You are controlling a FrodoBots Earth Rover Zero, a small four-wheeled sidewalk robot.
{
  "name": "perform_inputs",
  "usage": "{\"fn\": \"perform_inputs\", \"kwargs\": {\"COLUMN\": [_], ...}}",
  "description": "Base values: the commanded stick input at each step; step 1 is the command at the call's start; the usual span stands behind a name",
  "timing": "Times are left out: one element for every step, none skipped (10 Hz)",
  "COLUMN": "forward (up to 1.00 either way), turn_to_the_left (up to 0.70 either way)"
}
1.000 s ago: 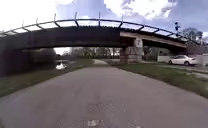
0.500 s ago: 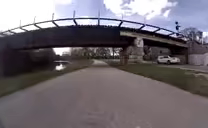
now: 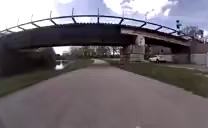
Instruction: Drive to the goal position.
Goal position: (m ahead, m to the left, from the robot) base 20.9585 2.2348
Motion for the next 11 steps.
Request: {"fn": "perform_inputs", "kwargs": {"forward": [1.0, 1.0, 1.0, 1.0, 1.0, 1.0, 1.0, 1.0, 1.0, 1.0, 1.0], "turn_to_the_left": [0.0, 0.0, 0.0, 0.0, 0.0, 0.0, 0.0, 0.0, 0.0, 0.0, 0.0]}}
